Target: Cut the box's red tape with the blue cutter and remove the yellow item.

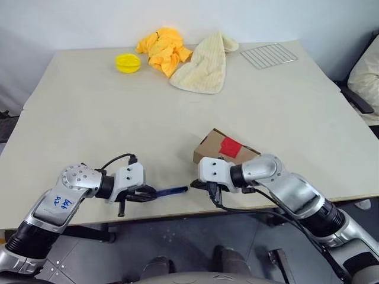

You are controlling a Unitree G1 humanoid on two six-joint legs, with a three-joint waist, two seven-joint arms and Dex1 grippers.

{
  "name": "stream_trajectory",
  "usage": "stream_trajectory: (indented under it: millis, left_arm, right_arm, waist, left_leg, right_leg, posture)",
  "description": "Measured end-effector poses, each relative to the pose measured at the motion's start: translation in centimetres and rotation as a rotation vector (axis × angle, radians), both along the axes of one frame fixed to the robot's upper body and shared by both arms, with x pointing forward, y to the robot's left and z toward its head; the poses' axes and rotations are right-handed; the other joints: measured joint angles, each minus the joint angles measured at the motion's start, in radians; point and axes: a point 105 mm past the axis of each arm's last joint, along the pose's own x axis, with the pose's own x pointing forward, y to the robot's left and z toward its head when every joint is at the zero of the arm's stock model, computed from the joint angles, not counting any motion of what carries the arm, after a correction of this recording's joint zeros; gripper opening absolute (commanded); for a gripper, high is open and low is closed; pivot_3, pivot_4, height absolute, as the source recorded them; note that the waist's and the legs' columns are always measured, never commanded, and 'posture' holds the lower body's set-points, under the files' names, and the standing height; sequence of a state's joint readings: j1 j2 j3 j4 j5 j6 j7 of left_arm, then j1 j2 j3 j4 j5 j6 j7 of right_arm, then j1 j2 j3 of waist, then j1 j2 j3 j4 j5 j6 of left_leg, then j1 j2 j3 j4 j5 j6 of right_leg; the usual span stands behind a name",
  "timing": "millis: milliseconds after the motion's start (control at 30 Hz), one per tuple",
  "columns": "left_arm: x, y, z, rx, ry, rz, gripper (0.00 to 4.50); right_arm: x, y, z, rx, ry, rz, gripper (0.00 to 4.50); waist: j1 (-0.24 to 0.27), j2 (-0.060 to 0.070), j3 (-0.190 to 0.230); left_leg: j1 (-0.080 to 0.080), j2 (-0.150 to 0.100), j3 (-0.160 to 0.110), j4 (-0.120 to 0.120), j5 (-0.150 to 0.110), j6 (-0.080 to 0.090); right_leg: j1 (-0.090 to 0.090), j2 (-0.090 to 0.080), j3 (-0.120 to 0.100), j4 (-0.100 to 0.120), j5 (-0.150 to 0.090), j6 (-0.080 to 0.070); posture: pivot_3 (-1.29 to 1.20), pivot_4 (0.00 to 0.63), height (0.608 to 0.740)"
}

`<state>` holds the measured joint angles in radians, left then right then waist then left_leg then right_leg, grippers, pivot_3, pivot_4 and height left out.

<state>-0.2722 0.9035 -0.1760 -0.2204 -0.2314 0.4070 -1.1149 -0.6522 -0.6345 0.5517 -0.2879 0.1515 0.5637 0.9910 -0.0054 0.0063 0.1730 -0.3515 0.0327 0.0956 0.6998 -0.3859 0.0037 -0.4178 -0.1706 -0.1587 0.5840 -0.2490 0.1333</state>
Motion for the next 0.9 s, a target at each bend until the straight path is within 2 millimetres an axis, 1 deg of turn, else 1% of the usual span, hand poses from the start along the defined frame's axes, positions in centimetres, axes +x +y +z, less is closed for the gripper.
stream_trajectory:
  millis: [100,600,900]
  left_arm:
    - [-0.2,-0.1,-0.1,0.001,0.008,-0.003,0.45]
    - [-0.6,-0.4,-0.1,0.006,0.030,0.005,0.45]
    - [-0.7,-0.5,-0.1,0.008,0.041,0.010,0.45]
  right_arm:
    - [0.2,0.5,-0.1,0.005,-0.016,0.029,0.01]
    - [-1.1,1.8,-0.8,-0.001,-0.025,0.148,0.01]
    - [-1.6,2.8,-2.0,-0.024,-0.052,0.209,0.01]
  waist:
    - [0.000,0.000,0.000]
    - [0.001,0.000,0.000]
    - [0.001,0.000,0.000]
  left_leg:
    - [0.000,0.000,0.000,0.000,0.000,0.000]
    - [0.001,0.000,0.000,0.000,0.000,0.000]
    - [0.001,0.000,0.000,0.001,0.000,0.000]
  right_leg:
    - [0.000,0.000,0.000,0.000,0.000,0.000]
    - [0.000,0.000,0.000,0.000,0.000,0.000]
    - [0.000,0.000,0.000,0.001,0.000,0.000]
  posture:
    - [0.00,0.150,0.740]
    - [0.00,0.150,0.740]
    - [0.00,0.150,0.740]
